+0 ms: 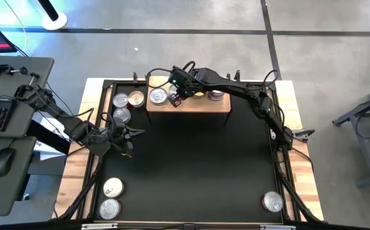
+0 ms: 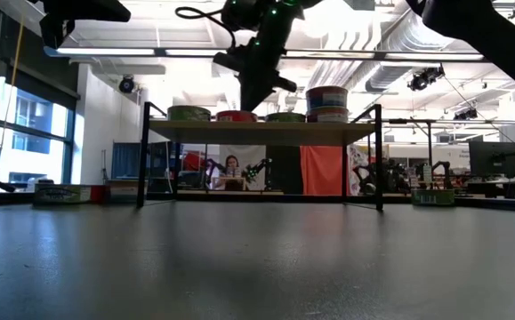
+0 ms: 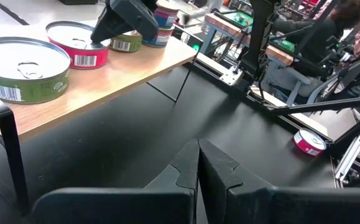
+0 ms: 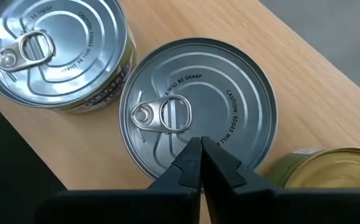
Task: Stack canned seafood by type on shelf
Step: Adjust the red tuna can, then adjust the light green tuna can, then stack the right red tuna can on top of the other red tuna can
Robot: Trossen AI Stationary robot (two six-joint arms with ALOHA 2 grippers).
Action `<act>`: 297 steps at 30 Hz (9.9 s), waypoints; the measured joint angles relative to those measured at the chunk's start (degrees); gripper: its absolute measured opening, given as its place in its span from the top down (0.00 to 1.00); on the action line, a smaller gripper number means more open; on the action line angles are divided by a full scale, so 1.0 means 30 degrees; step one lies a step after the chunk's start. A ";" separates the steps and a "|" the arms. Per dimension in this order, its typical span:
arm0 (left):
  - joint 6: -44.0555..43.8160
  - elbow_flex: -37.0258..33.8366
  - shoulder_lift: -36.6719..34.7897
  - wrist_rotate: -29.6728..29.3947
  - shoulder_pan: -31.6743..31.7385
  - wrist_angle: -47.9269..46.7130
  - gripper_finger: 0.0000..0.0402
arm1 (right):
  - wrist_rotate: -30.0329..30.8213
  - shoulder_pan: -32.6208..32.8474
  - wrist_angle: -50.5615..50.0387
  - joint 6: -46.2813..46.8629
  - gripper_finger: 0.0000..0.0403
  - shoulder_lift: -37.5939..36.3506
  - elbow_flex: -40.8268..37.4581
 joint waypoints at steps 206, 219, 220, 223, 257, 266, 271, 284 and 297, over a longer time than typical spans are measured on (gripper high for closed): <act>0.9056 0.0000 0.1101 1.5073 0.4132 1.4360 1.00 | -1.1703 1.3156 -0.4608 0.4070 1.00 -0.7441 -0.9890; 0.8277 0.0000 0.0994 1.5794 0.4870 1.2939 1.00 | -1.9497 2.0907 0.9616 2.4145 1.00 -1.5635 -2.7539; 0.8099 0.0000 0.1186 1.5569 0.4893 1.2945 1.00 | -1.9136 2.1108 1.0369 2.5191 1.00 -1.5880 -2.8152; 0.7735 0.0000 0.1909 1.5096 0.4911 1.3031 1.00 | -1.8182 2.1645 1.1087 2.6462 1.00 -1.5913 -2.9386; 0.0777 0.1479 1.1258 0.9387 0.1378 0.7872 1.00 | -0.3526 1.1872 1.7774 1.5311 1.00 -1.1973 -2.9103; -0.0178 0.1479 1.3758 0.9450 0.0876 0.9800 1.00 | -0.4785 0.9745 1.7704 0.8353 1.00 -0.6527 -2.1641; -0.0055 0.1479 1.3865 0.9446 0.0526 0.9825 1.00 | -0.5202 0.9180 1.4929 0.4823 1.00 -0.6699 -1.7947; 0.4031 0.1479 1.7163 0.9403 0.2722 1.3773 1.00 | -0.4699 0.9723 1.0153 0.6043 1.00 -0.8539 -2.1240; 0.5230 0.1479 1.8598 0.9853 0.3140 1.3522 1.00 | -0.3009 0.9296 1.8693 1.0400 1.00 -0.8604 -2.5200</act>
